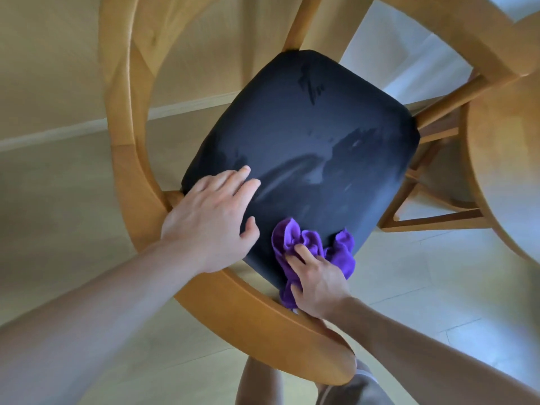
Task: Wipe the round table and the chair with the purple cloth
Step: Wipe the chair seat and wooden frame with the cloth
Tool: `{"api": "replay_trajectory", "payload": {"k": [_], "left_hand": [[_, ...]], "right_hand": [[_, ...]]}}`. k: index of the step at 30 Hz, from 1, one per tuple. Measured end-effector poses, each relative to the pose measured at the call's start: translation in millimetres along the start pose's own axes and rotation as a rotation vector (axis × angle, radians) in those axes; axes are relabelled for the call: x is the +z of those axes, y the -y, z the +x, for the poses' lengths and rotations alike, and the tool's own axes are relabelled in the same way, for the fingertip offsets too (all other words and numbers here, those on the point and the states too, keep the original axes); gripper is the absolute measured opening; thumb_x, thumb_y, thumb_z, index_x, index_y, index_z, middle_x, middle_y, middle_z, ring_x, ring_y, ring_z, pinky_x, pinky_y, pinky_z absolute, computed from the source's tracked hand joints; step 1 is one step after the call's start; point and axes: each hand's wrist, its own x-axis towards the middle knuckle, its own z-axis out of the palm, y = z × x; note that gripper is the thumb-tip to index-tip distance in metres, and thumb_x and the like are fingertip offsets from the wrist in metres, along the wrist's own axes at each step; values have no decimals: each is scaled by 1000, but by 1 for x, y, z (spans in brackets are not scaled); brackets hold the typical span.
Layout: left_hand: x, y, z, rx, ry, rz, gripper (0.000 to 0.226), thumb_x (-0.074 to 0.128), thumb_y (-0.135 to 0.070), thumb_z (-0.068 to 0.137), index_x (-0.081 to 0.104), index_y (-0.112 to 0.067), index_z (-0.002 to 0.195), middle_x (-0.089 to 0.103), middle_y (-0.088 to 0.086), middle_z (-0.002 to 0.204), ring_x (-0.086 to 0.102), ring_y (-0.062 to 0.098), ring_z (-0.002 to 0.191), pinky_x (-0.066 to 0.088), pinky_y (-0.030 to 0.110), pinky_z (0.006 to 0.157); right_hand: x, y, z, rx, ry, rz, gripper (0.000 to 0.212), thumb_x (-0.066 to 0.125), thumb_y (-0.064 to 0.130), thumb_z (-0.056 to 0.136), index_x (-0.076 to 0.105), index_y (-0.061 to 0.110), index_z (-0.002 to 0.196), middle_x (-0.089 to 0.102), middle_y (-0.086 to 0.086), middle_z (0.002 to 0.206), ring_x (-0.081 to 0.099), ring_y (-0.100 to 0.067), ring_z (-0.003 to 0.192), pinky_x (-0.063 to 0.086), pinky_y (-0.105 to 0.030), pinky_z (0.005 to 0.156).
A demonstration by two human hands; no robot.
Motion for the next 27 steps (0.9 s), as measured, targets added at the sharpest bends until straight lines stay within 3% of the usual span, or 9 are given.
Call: {"api": "replay_trajectory", "payload": {"k": [3,5,8,11,13,15,18,23,27], "left_hand": [[-4,-2,-7,24,-61,-54,62,37,-40,89,53,-17,145,51,2,154,47,22,142,39,41,116],[-5,-4,-7,20,-68,-62,61,38,-39,88,56,-16,142,54,3,151,51,24,138,42,41,113],[-5,-5,-5,-3,-54,-56,62,36,-40,89,55,-17,143,53,3,153,51,25,138,44,43,112],[-6,-6,-5,-15,-42,-56,63,39,-40,90,53,-18,146,52,2,154,51,24,139,45,43,112],[-7,-6,-4,-21,-40,-52,63,39,-41,90,53,-18,147,51,2,155,52,24,138,46,43,112],[-8,-6,-3,-24,-33,-38,63,41,-41,89,54,-19,146,52,1,154,53,24,137,45,42,110],[-9,-7,-4,-28,-22,-15,62,48,-40,88,55,-19,146,53,1,154,54,23,135,45,39,109],[-7,-6,-4,-24,-17,15,64,43,-44,90,55,-19,147,54,3,152,57,24,134,45,38,107],[-3,-4,-3,-33,-48,29,62,54,-42,88,57,-18,145,58,4,148,59,26,132,37,33,105]], "right_hand": [[-12,-16,8,-107,2,-47,43,52,38,85,54,26,126,45,2,134,61,-29,97,52,-37,64],[-30,-32,27,-124,-109,-73,43,61,36,81,59,24,122,50,-2,129,63,-33,91,52,-38,60],[-67,-58,69,77,-325,65,60,64,31,79,51,26,138,43,-1,143,61,-36,101,56,-42,69],[-100,-70,116,335,-400,295,73,60,27,82,34,28,150,23,6,159,48,-35,121,52,-44,83],[-106,-61,132,436,-402,356,66,60,26,83,38,25,144,21,4,159,44,-38,124,48,-44,85],[-100,-45,129,441,-373,347,46,61,27,84,48,19,127,30,-4,149,49,-42,113,47,-43,79],[-82,-22,102,322,-233,285,36,61,28,83,53,15,115,34,-10,134,59,-42,91,44,-38,68],[-46,20,58,-187,35,21,44,63,35,87,51,21,127,27,-5,136,51,-34,102,48,-39,69],[-47,36,79,-284,-52,-43,61,67,28,89,41,24,143,20,-4,154,45,-30,111,51,-42,84]]}}
